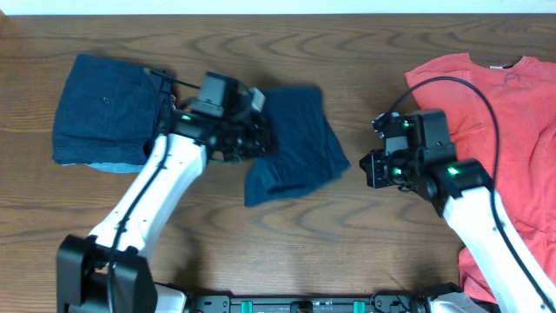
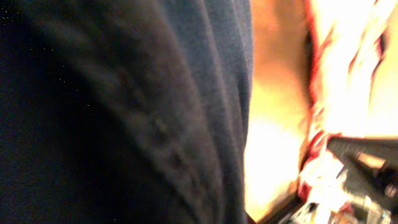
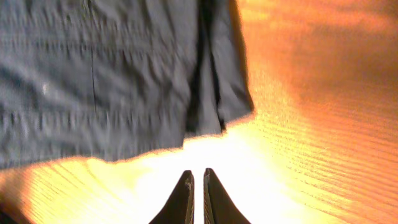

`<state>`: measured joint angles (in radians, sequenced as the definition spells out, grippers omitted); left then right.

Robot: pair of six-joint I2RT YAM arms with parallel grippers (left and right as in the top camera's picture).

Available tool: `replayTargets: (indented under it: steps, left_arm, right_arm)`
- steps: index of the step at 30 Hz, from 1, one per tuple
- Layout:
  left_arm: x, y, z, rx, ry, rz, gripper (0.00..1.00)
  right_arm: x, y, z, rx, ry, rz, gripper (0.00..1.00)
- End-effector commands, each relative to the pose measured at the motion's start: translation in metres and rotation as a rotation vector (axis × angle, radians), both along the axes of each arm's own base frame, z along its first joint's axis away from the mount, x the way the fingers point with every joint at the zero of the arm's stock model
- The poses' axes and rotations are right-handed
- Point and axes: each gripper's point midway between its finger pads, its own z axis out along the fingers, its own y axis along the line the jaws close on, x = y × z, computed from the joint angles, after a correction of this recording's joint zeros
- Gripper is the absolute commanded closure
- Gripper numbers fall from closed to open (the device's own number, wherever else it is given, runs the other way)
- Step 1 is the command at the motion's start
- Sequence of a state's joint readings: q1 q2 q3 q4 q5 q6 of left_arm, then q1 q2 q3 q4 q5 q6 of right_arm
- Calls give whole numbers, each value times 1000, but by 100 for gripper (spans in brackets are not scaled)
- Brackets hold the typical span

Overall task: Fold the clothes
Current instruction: 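Carry the shorts with the left gripper over the folded stack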

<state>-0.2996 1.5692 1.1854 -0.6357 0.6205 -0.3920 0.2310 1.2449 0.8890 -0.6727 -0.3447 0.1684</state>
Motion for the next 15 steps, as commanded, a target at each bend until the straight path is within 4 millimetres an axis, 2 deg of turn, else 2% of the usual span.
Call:
replayTargets:
  steps: [1,4,7,9,12,15]
  left_arm:
    - [32,28,24,-15,-76,101,94]
    - [70,72,49,-35,-180,228,94]
    - [107,129,79,-56,-302,388,94]
    - [125,168,96,-67,-380,490,94]
    - [139,228,109,-91,-436,659,94]
    - [142,274,102,-76,-442,757,94]
  right_arm:
    - [0,-1,21,36,-47,-36,94]
    - [-3,-2,30,46,-67,-43,94]
    - [-5,-2,30,52,-60,-53,95]
    - [-6,-2,29,51,-54,-53,95]
    - [-7,-3,28,54,-42,-62,95]
    - [-8,-3,28,59,-32,-74,96]
